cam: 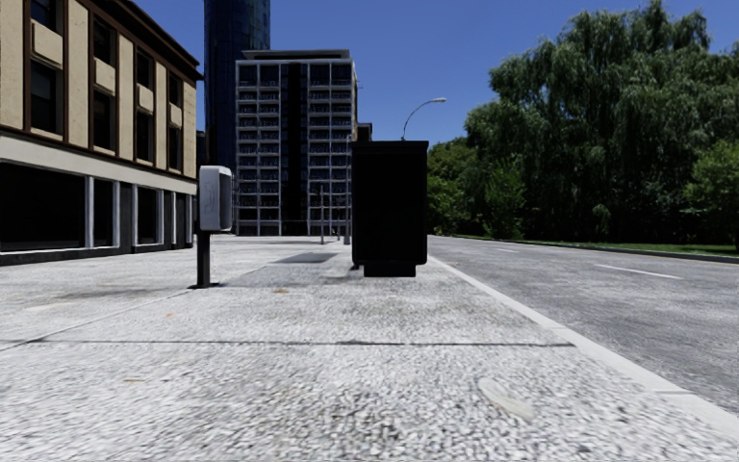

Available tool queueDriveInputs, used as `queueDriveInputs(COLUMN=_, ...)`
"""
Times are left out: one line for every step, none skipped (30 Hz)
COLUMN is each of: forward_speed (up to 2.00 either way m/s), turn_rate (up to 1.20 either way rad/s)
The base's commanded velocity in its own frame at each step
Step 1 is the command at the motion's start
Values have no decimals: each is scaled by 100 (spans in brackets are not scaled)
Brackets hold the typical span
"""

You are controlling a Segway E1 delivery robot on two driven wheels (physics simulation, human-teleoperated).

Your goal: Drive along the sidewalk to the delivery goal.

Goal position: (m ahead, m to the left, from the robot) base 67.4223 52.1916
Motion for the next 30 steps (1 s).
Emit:
queueDriveInputs(forward_speed=200, turn_rate=21)
queueDriveInputs(forward_speed=200, turn_rate=21)
queueDriveInputs(forward_speed=200, turn_rate=22)
queueDriveInputs(forward_speed=200, turn_rate=24)
queueDriveInputs(forward_speed=200, turn_rate=25)
queueDriveInputs(forward_speed=200, turn_rate=25)
queueDriveInputs(forward_speed=200, turn_rate=26)
queueDriveInputs(forward_speed=200, turn_rate=29)
queueDriveInputs(forward_speed=200, turn_rate=32)
queueDriveInputs(forward_speed=200, turn_rate=33)
queueDriveInputs(forward_speed=200, turn_rate=33)
queueDriveInputs(forward_speed=200, turn_rate=33)
queueDriveInputs(forward_speed=200, turn_rate=33)
queueDriveInputs(forward_speed=200, turn_rate=33)
queueDriveInputs(forward_speed=200, turn_rate=33)
queueDriveInputs(forward_speed=200, turn_rate=33)
queueDriveInputs(forward_speed=200, turn_rate=33)
queueDriveInputs(forward_speed=200, turn_rate=33)
queueDriveInputs(forward_speed=200, turn_rate=33)
queueDriveInputs(forward_speed=200, turn_rate=33)
queueDriveInputs(forward_speed=200, turn_rate=33)
queueDriveInputs(forward_speed=200, turn_rate=33)
queueDriveInputs(forward_speed=200, turn_rate=33)
queueDriveInputs(forward_speed=200, turn_rate=33)
queueDriveInputs(forward_speed=200, turn_rate=33)
queueDriveInputs(forward_speed=200, turn_rate=33)
queueDriveInputs(forward_speed=200, turn_rate=33)
queueDriveInputs(forward_speed=200, turn_rate=34)
queueDriveInputs(forward_speed=200, turn_rate=34)
queueDriveInputs(forward_speed=200, turn_rate=34)
